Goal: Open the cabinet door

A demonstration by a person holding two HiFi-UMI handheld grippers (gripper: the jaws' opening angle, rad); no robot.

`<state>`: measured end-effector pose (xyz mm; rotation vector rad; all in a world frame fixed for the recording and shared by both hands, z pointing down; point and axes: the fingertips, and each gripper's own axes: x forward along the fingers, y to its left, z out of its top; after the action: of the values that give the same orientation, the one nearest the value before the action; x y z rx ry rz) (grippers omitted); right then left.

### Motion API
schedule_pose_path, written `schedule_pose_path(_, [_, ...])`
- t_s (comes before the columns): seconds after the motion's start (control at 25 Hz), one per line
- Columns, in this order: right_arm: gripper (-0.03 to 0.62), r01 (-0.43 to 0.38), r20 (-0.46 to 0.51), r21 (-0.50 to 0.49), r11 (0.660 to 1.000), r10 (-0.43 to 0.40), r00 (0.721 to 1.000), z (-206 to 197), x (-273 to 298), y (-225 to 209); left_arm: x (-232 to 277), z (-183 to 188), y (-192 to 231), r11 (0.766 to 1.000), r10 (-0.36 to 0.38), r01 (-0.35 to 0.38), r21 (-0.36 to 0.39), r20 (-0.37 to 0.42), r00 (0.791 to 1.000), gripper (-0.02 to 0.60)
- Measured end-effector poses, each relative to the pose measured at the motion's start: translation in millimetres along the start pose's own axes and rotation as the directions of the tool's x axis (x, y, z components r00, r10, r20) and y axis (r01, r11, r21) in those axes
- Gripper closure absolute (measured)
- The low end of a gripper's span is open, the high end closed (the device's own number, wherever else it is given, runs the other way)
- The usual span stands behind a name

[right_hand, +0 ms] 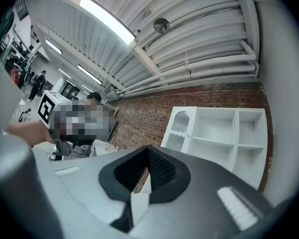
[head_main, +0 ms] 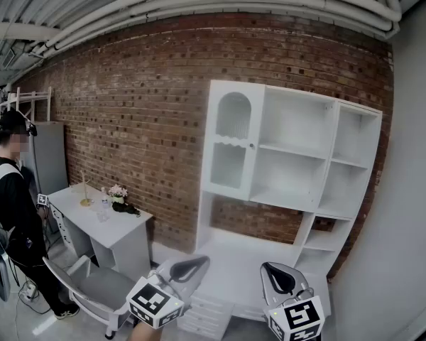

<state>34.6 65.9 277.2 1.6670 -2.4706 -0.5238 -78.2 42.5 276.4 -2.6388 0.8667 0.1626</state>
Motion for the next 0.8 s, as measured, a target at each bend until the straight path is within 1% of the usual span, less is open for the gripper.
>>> schedule_pose_path(0.24, [0.591,-0.007,0.008,-0.008,1.000,0.007,1.000,0,-3,-8,6,-1,-5,1.000,0.009,-0.009,0.001,-0.006,1.000,0.580])
schedule_pose_path(0.8, [0.589,-0.023,0.044,0.004,1.000,0.023,0.999,-14,-6,-29,26,-12,-17,0.999,0.037,-0.037,0.006,-0.020,0.999,0.580])
